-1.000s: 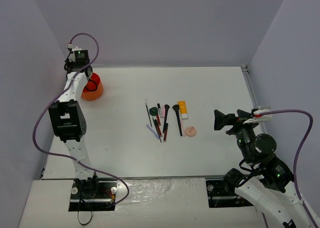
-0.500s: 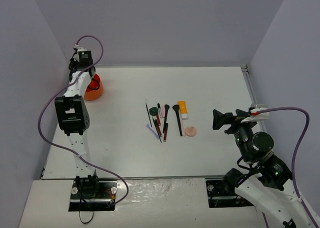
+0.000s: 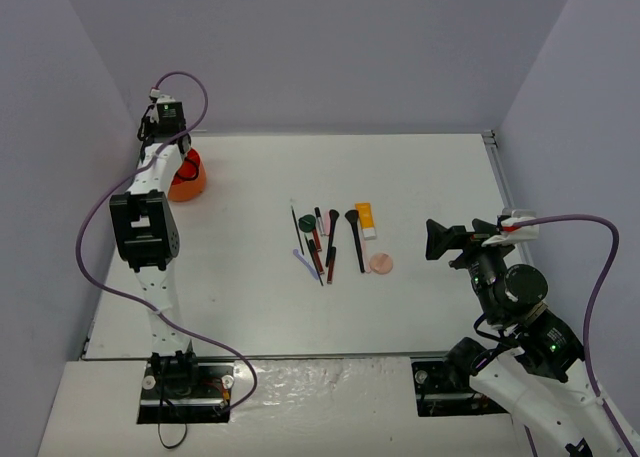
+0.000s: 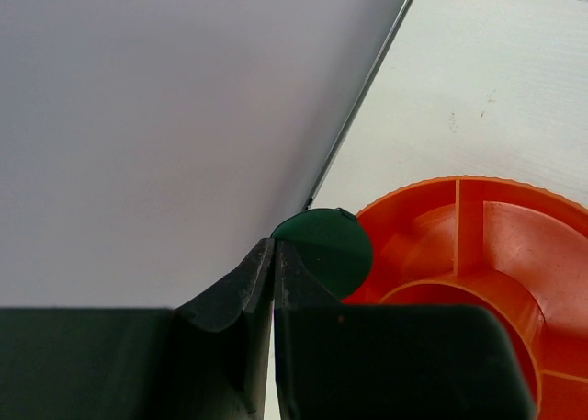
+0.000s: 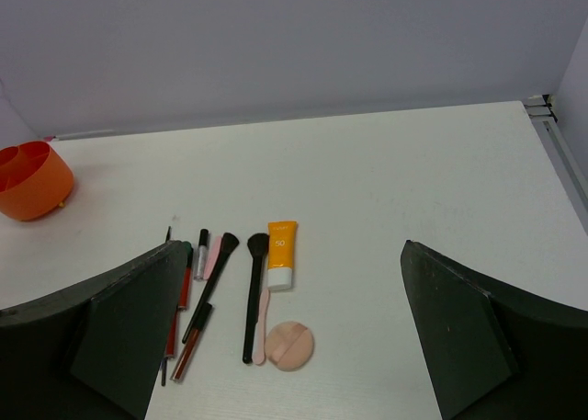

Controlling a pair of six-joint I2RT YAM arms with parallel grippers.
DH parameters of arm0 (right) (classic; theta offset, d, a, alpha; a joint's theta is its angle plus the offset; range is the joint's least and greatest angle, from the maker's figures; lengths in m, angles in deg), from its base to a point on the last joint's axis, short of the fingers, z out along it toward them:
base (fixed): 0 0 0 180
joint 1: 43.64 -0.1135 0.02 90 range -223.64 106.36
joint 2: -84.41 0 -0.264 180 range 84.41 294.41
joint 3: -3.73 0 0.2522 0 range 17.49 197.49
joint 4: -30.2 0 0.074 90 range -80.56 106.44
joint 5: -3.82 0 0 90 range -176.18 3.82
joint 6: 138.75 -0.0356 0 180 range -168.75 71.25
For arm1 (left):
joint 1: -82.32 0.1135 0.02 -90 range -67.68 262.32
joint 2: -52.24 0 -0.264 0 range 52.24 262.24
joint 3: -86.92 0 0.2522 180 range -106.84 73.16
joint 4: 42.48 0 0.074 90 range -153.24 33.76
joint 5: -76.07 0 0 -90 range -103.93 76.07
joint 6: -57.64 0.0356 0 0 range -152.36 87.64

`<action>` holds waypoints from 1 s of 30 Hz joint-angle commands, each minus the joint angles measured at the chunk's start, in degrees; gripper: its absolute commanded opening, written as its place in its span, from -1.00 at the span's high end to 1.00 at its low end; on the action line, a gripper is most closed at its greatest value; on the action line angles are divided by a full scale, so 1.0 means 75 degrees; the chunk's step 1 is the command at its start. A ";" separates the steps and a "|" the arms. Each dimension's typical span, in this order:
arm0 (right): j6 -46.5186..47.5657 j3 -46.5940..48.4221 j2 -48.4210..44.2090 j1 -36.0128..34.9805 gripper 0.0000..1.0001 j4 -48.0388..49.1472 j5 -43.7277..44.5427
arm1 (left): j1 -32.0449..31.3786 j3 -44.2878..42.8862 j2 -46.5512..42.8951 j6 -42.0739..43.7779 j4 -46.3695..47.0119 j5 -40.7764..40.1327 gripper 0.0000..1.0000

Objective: Organize the makeup

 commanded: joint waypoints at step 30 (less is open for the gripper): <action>0.0001 0.0027 0.0066 -0.0059 -1.00 0.0504 0.0049 | 0.0043 -0.0217 -0.1630 -0.1123 -0.0439 0.0468 0.09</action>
